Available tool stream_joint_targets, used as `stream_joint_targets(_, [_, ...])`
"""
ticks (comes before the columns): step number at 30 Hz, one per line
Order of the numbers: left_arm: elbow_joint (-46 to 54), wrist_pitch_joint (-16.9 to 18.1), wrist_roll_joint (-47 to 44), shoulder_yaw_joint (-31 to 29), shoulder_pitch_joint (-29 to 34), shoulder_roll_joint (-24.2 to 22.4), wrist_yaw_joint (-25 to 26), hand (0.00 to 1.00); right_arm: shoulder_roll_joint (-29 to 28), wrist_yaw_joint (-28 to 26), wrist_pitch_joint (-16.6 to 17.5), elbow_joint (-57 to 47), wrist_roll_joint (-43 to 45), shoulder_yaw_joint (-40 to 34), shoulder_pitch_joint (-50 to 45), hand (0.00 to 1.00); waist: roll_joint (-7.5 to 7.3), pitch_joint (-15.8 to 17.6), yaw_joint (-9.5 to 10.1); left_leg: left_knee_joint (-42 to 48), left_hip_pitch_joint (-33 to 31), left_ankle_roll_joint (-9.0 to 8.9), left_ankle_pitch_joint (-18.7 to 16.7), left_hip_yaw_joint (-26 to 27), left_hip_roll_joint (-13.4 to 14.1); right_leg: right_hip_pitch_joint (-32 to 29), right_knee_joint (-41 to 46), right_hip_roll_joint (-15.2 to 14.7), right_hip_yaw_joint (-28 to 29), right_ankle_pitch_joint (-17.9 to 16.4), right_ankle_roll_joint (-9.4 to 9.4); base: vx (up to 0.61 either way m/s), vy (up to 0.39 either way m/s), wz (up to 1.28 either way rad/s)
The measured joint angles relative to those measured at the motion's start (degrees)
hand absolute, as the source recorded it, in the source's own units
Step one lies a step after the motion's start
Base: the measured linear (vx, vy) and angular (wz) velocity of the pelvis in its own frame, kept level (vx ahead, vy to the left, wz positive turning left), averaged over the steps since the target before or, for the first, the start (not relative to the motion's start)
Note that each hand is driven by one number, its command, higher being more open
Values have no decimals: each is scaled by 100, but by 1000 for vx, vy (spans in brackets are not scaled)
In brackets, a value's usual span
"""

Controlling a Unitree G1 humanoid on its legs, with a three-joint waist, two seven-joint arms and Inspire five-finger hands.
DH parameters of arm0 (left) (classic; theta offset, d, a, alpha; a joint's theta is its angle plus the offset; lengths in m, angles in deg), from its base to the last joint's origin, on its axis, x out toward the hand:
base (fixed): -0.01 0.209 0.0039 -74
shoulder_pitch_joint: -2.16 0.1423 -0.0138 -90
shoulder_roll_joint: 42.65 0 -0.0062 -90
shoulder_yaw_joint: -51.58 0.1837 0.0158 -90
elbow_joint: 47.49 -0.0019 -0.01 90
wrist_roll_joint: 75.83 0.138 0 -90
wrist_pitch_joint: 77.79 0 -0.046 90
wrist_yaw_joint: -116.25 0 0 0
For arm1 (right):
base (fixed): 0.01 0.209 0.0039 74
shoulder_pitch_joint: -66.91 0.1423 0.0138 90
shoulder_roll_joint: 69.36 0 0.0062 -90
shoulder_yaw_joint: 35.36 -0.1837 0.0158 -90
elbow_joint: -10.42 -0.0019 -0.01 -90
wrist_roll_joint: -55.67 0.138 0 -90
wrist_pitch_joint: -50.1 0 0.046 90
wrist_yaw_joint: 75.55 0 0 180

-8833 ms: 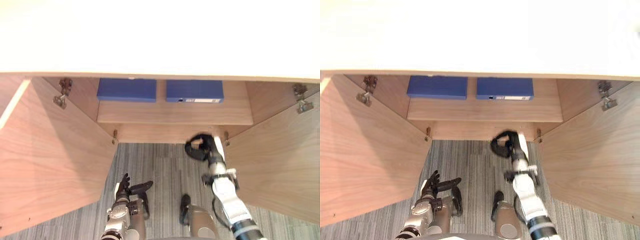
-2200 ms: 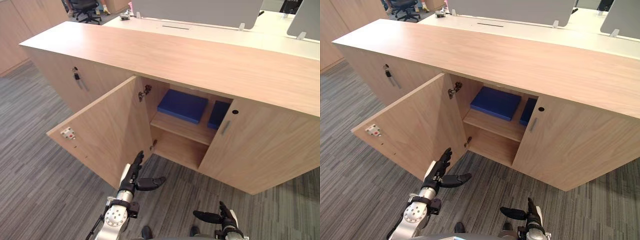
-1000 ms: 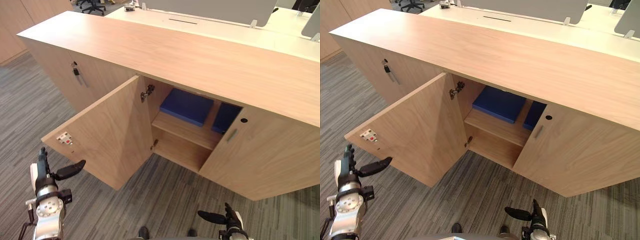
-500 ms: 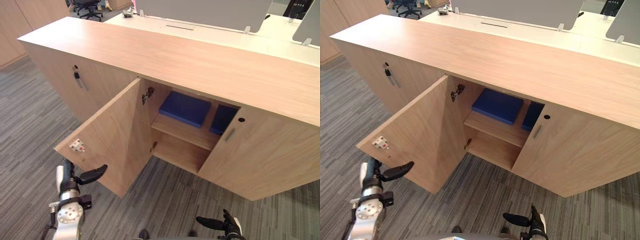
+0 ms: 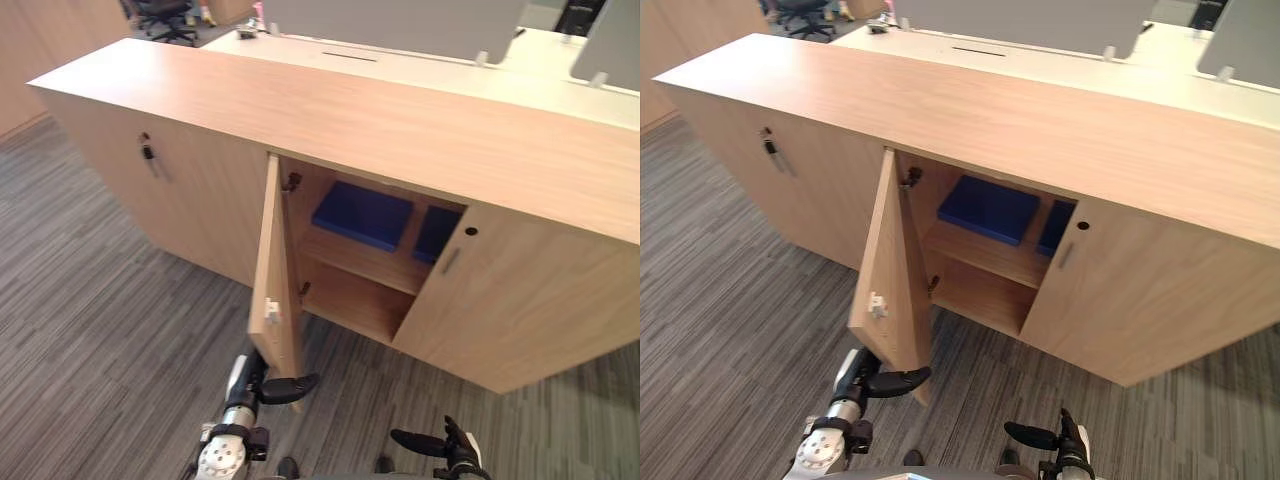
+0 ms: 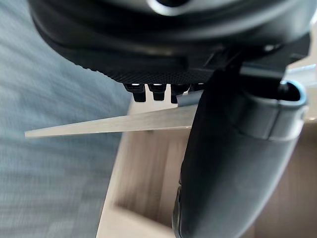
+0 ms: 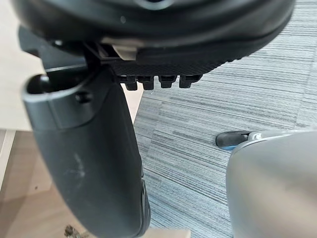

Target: Walk over to the cabinet, pick up the folder, carry it to the office cabinet, place the folder inside the office cabinet, then close the office cabinet door

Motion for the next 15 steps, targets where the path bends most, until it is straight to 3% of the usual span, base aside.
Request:
stream_joint_targets(2, [-163,-5,1,181,-332,43,-31,100,0,11,-5,-21,-2,38,35,100,7,0,-95,1,-2,-7,-40,248,6,-138,-13,34,258,87,2,-11,28,-73])
stream_joint_targets(5, [-414,-27,8,258,-1039,180,-48,100,31,38,-17,-111,-5,95,81,100,44,20,-399,3,-12,-15,-113,633,2,-355,-29,70,648,193,13,-9,22,-68])
stream_joint_targets(9, [-1233,-40,32,91,-2360,636,-17,100,158,50,-29,-146,-6,93,64,100,265,154,-780,3,-27,-5,-204,1033,-21,-562,-153,86,1080,382,22,-14,10,-58])
stream_joint_targets(15, [-2939,-78,555,-272,-4317,1538,103,100,270,16,11,-101,35,-34,44,100,511,359,-1077,3,-244,-10,-224,1103,-37,-839,-219,104,1221,537,9,-16,-43,-21])
